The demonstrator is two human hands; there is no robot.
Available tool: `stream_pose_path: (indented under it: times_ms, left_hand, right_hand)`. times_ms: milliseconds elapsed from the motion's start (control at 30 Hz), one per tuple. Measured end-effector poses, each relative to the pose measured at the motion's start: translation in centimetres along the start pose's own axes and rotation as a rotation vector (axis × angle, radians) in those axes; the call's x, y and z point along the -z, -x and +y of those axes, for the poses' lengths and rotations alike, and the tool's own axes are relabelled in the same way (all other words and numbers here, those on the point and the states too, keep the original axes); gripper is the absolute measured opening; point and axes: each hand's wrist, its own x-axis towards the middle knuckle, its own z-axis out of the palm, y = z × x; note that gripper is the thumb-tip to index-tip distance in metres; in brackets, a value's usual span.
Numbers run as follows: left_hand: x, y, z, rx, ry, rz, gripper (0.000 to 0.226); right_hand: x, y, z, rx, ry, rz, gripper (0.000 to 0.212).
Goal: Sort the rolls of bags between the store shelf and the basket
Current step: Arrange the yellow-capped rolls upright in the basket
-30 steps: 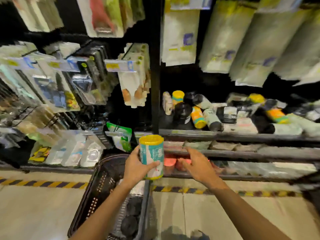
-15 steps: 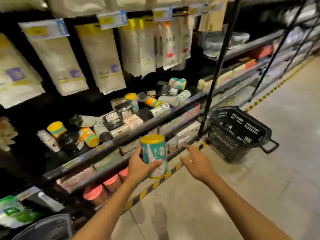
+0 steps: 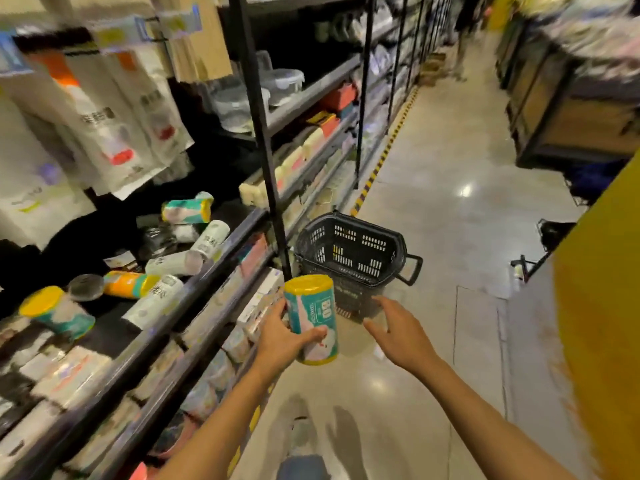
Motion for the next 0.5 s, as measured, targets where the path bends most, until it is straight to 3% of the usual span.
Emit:
stream_pose_path:
  times_ms: [267, 500]
  left_hand:
    - [-1.5, -18.6, 2.0, -0.019, -0.044, -0.166, 0.054]
    - [-4.8, -31.5, 4.0, -0.014, -0.11, -0.293, 0.072]
  right_hand:
    - [1.2, -14.7, 0.4, -0.162, -0.045, 0.124, 0.047]
    - [2.0, -23.9, 3.1, -0.284, -0.133, 0.157, 0.048]
